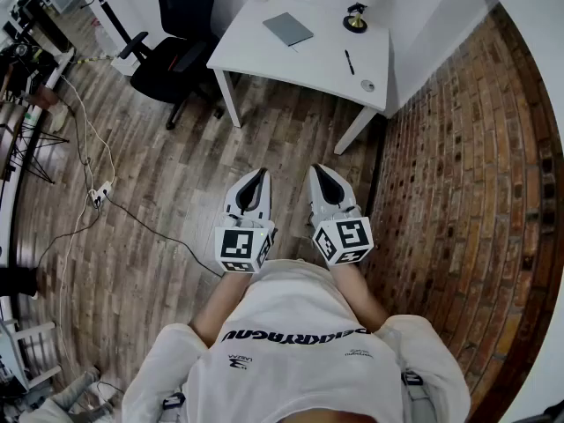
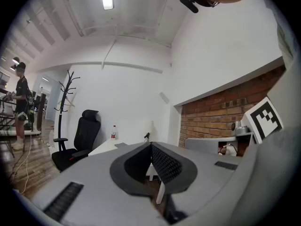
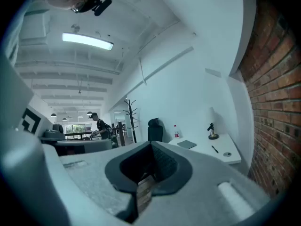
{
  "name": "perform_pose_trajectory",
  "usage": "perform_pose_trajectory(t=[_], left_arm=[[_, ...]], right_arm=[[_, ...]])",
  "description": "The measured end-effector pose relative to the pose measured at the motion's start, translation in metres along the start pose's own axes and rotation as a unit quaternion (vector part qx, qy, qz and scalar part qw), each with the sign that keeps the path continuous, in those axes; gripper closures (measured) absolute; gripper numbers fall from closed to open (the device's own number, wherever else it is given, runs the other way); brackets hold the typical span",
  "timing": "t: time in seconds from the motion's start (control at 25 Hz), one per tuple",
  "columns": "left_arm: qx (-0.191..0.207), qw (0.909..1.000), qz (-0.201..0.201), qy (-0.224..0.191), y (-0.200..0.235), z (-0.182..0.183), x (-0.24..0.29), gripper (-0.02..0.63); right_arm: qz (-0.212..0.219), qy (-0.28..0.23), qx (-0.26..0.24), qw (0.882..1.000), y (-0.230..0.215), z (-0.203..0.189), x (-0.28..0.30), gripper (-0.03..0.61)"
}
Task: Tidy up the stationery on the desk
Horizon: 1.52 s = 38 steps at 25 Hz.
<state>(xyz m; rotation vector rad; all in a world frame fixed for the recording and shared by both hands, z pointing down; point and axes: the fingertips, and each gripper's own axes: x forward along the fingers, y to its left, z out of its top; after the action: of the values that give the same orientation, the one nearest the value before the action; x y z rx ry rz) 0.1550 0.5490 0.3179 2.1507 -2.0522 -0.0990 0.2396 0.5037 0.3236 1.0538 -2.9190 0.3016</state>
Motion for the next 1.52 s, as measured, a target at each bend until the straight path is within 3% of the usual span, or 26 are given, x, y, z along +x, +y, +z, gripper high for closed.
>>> perform_pose_trajectory(t=[0.52,0.92,1.24,1.52], left_arm=[[-0.015,0.9994,-0.028,0.012,0.064,-0.010,0.005,0.617],[-0.030,0.9982,-0.045,0.025,0.106,-0.021,0.012,0.615],[-0.014,0.9984,-0.047,0.027,0.122,-0.030,0.056,0.617],[-0.004,0.9983,-0.045,0.036,0.150,-0.029,0.146,0.615]], right_arm=[[-0.048,-0.010,0.014,0.999,0.021,-0.011,0.042,0.581],[-0.076,0.000,-0.008,0.997,0.044,-0.017,0.070,0.581],[-0.080,-0.021,-0.005,0.997,0.012,-0.018,0.116,0.581],[-0.077,-0.024,-0.002,0.997,-0.043,-0.012,0.196,0.581]])
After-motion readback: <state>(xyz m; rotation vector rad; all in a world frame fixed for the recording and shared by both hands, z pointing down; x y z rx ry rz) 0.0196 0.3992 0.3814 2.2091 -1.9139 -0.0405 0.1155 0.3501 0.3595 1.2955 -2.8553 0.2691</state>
